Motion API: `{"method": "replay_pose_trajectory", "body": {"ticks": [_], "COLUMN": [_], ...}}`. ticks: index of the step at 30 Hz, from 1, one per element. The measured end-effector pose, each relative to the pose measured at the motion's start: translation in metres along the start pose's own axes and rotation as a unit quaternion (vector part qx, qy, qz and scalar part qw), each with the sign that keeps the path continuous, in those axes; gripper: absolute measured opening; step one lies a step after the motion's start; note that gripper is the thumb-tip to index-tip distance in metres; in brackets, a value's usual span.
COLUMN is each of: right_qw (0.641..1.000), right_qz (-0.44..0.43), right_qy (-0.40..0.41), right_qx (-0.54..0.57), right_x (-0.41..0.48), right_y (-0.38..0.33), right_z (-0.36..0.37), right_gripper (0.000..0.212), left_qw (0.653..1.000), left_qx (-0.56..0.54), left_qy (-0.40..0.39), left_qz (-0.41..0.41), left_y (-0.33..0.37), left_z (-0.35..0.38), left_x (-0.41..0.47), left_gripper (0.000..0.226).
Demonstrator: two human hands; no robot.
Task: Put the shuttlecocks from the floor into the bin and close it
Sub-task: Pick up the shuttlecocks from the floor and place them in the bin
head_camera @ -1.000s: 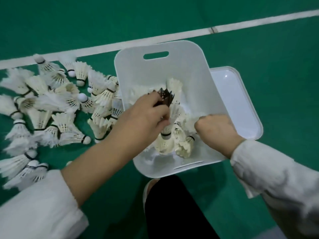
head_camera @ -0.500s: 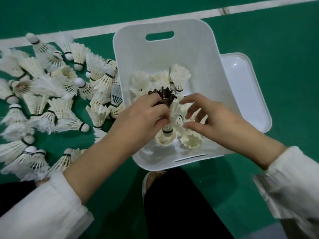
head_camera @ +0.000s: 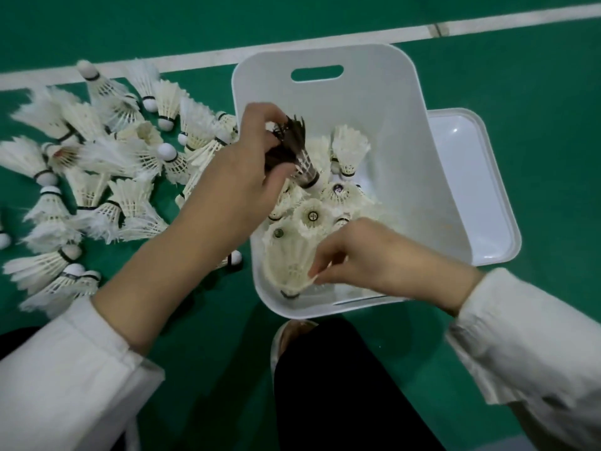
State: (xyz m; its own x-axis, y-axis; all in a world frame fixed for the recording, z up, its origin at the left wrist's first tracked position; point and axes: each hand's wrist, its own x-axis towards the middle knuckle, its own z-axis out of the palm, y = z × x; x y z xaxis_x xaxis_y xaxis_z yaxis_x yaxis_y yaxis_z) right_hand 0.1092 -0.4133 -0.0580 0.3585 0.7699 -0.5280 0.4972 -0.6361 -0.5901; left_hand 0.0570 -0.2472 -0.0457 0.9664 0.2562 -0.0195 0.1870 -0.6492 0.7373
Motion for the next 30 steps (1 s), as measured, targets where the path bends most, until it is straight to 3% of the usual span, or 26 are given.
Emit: {"method": "replay_pose_trajectory", "body": {"ticks": [7, 11, 15, 19, 22, 25, 27, 28, 30], "right_qw": [0.982, 0.972, 0.954, 0.967, 0.98, 0.995, 0.963, 0.94, 0.925], "right_qz": [-0.024, -0.032, 0.024, 0.042, 0.036, 0.063, 0.091, 0.109, 0.142], "right_qy": [-0.038, -0.042, -0.089, -0.104, -0.053, 0.081, 0.166, 0.174, 0.142], "right_qx": [-0.186, -0.23, -0.284, -0.229, -0.19, -0.013, 0.191, 0.271, 0.322], "right_x": [0.035, 0.045, 0.058, 0.061, 0.046, 0.015, -0.004, -0.009, -0.008], "right_y": [0.009, 0.012, 0.02, 0.019, 0.016, 0.015, 0.014, 0.012, 0.013], "right_z": [0.028, 0.029, 0.036, 0.038, 0.022, -0.014, -0.034, -0.04, -0.038], "right_gripper": [0.022, 0.021, 0.026, 0.029, 0.04, 0.027, 0.024, 0.027, 0.031], "left_qw": [0.993, 0.989, 0.986, 0.988, 0.988, 0.984, 0.98, 0.978, 0.972], "left_qx": [0.067, 0.087, 0.108, 0.101, 0.107, 0.117, 0.121, 0.119, 0.11], "left_qy": [0.023, 0.038, 0.023, -0.015, -0.025, -0.033, -0.054, -0.067, -0.096], "left_qz": [0.097, 0.11, 0.122, 0.113, 0.113, 0.133, 0.15, 0.16, 0.185], "left_y": [-0.014, -0.016, -0.018, -0.021, -0.023, -0.023, -0.02, -0.017, -0.01], "left_z": [0.003, 0.005, 0.003, 0.003, 0.004, 0.007, 0.012, 0.016, 0.023], "left_x": [0.001, -0.004, -0.006, -0.009, -0.011, -0.012, -0.014, -0.015, -0.017], "left_gripper": [0.007, 0.008, 0.012, 0.011, 0.011, 0.01, 0.012, 0.017, 0.026]}}
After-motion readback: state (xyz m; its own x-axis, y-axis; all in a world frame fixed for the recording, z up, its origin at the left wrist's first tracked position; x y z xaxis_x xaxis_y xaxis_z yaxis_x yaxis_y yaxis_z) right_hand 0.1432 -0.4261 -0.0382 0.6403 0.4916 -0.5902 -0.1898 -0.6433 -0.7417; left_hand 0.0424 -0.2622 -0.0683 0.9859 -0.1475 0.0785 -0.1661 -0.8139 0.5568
